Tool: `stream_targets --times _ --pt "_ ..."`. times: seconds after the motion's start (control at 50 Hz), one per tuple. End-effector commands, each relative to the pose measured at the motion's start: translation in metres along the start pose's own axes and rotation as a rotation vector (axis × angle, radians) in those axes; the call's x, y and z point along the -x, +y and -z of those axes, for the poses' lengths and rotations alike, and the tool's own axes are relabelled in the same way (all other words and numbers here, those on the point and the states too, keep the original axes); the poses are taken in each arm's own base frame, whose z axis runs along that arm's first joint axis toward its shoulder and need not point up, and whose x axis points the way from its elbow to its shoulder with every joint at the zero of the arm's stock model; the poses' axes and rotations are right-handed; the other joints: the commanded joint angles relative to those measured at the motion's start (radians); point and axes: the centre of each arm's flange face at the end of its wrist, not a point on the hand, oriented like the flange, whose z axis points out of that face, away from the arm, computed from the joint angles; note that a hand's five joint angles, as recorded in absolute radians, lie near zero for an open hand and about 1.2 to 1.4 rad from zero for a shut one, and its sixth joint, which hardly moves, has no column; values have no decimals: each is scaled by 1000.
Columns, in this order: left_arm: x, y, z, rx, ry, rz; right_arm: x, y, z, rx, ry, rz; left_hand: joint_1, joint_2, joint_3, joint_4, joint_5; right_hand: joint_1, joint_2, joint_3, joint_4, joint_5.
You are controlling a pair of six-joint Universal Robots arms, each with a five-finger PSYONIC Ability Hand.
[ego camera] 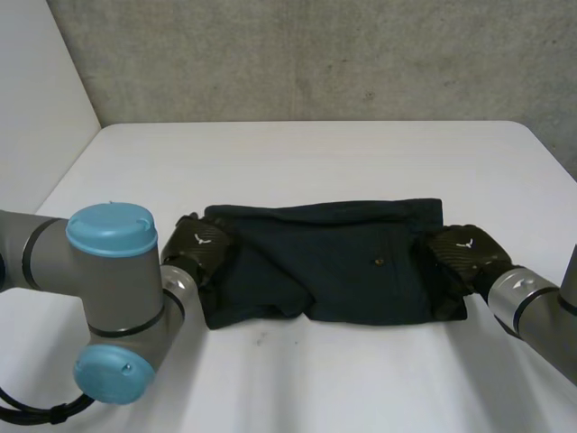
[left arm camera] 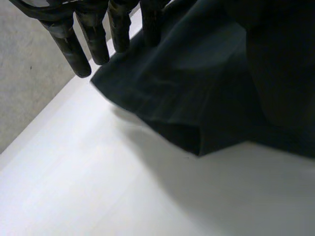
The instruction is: Fold the shorts.
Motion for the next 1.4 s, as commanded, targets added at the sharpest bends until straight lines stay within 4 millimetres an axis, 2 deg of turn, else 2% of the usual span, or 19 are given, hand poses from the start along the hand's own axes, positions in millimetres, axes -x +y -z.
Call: stream_targets --times 0.02,0.16,0.3,0.32,0.34,0.5,0.62,0.74,0.82,0.84,0.9,0.92,0.98,1.0,1.08,1.14,1.22,1.24,1.4 --pt "9 11 -11 29 -24 8 -1 4 -8 -31 22 14 27 23 13 19 4 227 195 173 173 178" --pt "10 10 -11 23 -29 8 0 9 -11 -21 19 18 27 23 13 19 4 239 207 184 185 189" --pt "11 2 -4 -3 -33 8 -1 7 -11 -29 23 24 27 23 13 19 4 661 629 606 607 611" --pt "12 0 -2 -7 -35 12 -1 8 -11 -27 23 25 27 23 13 19 4 763 732 709 710 714" --pt "13 -3 0 -16 -37 15 -1 8 -12 -26 23 29 27 23 13 19 4 1055 1023 1001 1001 1006" --pt "22 -17 15 -60 -59 24 -22 10 -5 18 73 71 24 20 10 16 1 1075 1043 1020 1021 1025" --pt "26 -23 24 -80 -70 31 -60 -15 21 50 194 259 24 20 10 16 1 1075 1043 1020 1021 1025" --pt "28 -25 27 -93 -78 37 -73 -40 24 45 249 413 21 17 7 13 -2 1075 1043 1020 1021 1025" --pt "29 -26 27 -98 -80 47 -27 -75 24 -86 156 533 18 14 4 10 -5 1075 1043 1020 1021 1025" --pt "29 -27 27 -100 -81 49 1 -88 26 -146 96 592 15 11 1 7 -8 1075 1043 1020 1021 1025" --pt "30 -27 28 -102 -85 56 35 -99 32 -216 20 667 13 9 -2 4 -11 1075 1043 1020 1021 1025" --pt "31 -29 29 -108 -87 61 60 -101 37 -255 -41 728 13 9 -2 4 -11 1075 1043 1020 1021 1025" --pt "34 -33 32 -120 -93 73 105 -96 46 -318 -173 827 10 6 -5 1 -14 1075 1043 1020 1021 1025" --pt "35 -36 33 -132 -98 81 135 -89 55 -356 -269 887 7 3 -8 -2 -17 1075 1043 1020 1021 1025" --pt "41 -45 38 -163 -111 106 186 -64 73 -393 -469 945 1 -3 -14 -7 -23 1075 1043 1020 1021 1025" --pt "45 -52 41 -186 -123 118 192 -55 75 -376 -540 921 -2 -6 -17 -10 -26 1075 1043 1020 1021 1025" --pt "52 -65 42 -229 -141 124 181 -59 69 -367 -581 758 -5 -9 -20 -13 -29 57 25 3 4 8" --pt "55 -71 42 -249 -152 128 176 -62 66 -363 -576 711 -5 -9 -20 -13 -29 -83 -114 -137 -136 -132" --pt "54 -106 45 -362 -143 160 100 -118 66 -379 -396 154 -5 -9 -20 -13 -29 -147 -179 -202 -201 -197"
